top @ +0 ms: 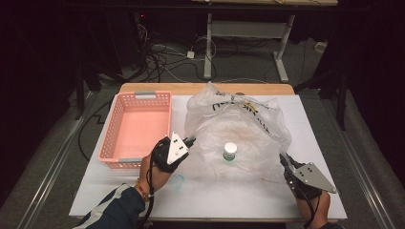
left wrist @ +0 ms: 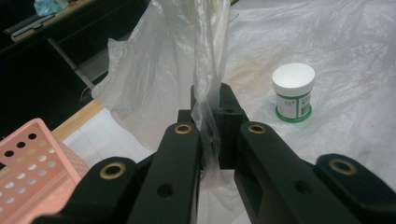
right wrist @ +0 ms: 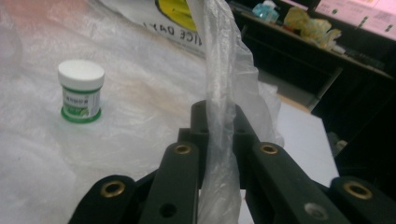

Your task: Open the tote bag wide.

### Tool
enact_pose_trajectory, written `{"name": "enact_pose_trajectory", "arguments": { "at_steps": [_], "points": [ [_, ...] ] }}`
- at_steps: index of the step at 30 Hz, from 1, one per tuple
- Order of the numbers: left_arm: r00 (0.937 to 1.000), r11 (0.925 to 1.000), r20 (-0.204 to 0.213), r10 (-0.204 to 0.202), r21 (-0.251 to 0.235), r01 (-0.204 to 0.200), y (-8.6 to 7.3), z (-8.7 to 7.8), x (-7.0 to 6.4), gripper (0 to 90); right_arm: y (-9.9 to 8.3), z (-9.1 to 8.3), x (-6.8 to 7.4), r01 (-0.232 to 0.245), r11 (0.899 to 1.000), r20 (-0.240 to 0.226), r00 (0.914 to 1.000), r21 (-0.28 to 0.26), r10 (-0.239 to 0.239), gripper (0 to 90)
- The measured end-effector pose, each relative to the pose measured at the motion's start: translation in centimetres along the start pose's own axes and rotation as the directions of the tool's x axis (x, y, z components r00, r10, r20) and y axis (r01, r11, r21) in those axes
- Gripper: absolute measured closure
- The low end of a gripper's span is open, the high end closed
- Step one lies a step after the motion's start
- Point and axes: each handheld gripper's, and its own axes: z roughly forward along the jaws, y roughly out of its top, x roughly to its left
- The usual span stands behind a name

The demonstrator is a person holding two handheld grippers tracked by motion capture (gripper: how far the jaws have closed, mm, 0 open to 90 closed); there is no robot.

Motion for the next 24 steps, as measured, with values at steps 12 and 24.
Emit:
{"name": "enact_pose_trajectory", "arguments": {
  "at_steps": [12,24],
  "points": [
    [0.9993,0.9944,-0.015,-0.034,-0.101,0.033,2.3,-2.5,0.8,87.0,4.7,-1.6,-0.5,0.047,0.988,0.025,0.9987,-0.147,-0.044,89.4],
    [0.996,0.9869,-0.002,-0.089,-0.135,0.088,5.0,-3.2,2.4,86.9,9.5,0.8,-2.4,-0.036,0.988,-0.002,0.9994,-0.153,0.036,89.4]
  ]
}}
